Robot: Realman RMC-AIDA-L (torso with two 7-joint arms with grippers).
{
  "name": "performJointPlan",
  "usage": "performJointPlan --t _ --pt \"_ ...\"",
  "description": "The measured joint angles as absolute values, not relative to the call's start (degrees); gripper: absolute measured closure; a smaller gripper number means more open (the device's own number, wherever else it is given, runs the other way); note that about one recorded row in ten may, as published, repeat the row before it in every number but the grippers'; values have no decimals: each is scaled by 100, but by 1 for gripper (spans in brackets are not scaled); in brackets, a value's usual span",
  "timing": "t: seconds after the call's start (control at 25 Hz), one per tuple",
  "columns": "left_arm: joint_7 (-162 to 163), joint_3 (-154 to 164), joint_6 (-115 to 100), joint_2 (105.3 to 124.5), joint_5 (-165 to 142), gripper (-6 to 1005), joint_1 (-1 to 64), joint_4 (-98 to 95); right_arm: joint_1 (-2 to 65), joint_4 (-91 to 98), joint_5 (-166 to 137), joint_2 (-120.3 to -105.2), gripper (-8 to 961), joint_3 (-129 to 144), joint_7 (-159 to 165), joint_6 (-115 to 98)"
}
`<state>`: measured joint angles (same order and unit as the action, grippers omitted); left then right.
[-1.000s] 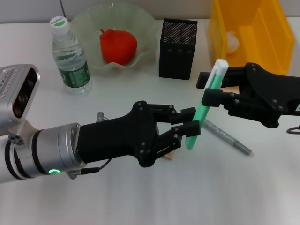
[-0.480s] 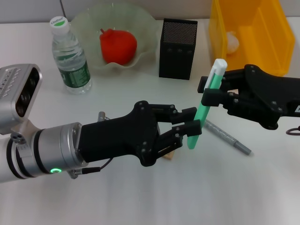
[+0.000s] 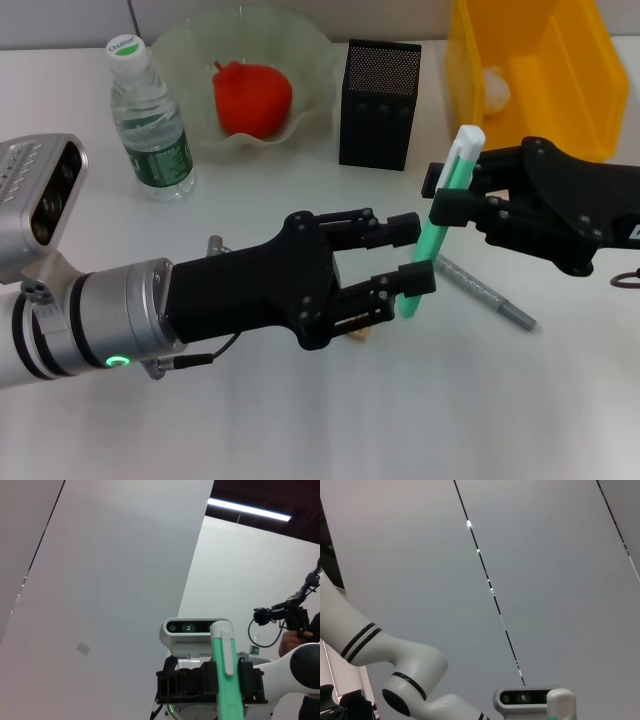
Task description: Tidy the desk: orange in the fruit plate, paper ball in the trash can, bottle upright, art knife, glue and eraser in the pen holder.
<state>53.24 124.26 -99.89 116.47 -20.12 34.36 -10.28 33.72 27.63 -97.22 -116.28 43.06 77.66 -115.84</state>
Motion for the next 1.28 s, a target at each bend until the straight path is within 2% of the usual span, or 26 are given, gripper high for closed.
performJointPlan --t 0.24,0.32,0.36,0.4,0.6,0.84,1.08,1.28 --pt "5317 12396 -9952 11616 -2007 454 3422 -1014 3341 2773 -9721 -11628 767 4275 7766 -11546" --pt "5286 12305 -9835 11589 -2043 361 3416 -815 3287 2786 -9690 -11565 767 4181 7759 -11485" --pt "5286 12305 -9835 11589 -2043 331 3416 -815 3287 2786 -9690 -11565 767 4181 7759 -11485" --pt "5231 12287 -9704 11579 -2049 300 3431 -617 3256 2786 -9677 -11488 767 3930 7749 -11435" --pt "5018 12225 -9307 11559 -1997 149 3340 -412 3244 2800 -9673 -11349 766 3013 7817 -11304" --pt "4906 11976 -9033 11557 -1992 150 3151 -392 3359 2963 -9657 -11330 765 2412 8152 -10714" --pt "4784 11709 -8995 11539 -1992 150 3002 -397 3692 3089 -9665 -11382 765 2432 8539 -9551" --pt "4788 11600 -8986 11538 -1992 150 2943 -405 3894 3104 -9668 -11513 764 2735 8542 -8694"
